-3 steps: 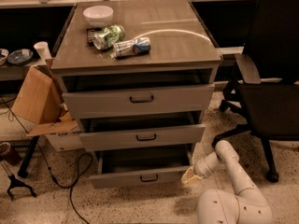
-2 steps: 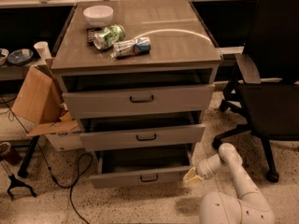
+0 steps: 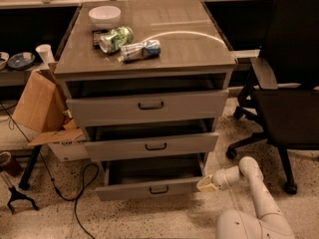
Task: Close bottom drawer
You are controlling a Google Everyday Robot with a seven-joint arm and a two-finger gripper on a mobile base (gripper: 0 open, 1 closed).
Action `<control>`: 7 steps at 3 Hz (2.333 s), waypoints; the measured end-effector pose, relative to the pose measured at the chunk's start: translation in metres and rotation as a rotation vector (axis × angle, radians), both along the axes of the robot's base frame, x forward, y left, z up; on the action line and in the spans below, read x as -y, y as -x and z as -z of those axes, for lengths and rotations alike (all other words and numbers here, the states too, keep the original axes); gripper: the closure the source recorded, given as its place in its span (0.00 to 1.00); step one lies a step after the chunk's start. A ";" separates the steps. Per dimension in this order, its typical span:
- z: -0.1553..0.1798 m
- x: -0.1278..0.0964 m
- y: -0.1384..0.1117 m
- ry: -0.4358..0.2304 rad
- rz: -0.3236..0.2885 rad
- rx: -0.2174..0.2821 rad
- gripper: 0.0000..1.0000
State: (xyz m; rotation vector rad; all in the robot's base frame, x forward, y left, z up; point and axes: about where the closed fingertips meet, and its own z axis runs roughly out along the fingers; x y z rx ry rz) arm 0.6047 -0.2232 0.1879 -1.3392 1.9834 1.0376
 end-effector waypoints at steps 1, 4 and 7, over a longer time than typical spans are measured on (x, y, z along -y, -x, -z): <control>0.000 -0.010 -0.009 -0.013 -0.003 0.040 0.58; 0.001 -0.035 -0.035 -0.008 0.017 0.070 0.00; -0.005 -0.045 -0.060 0.016 0.079 0.042 0.00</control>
Offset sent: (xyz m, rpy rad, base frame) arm 0.0494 0.0189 -0.0189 0.0157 -0.0779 0.0152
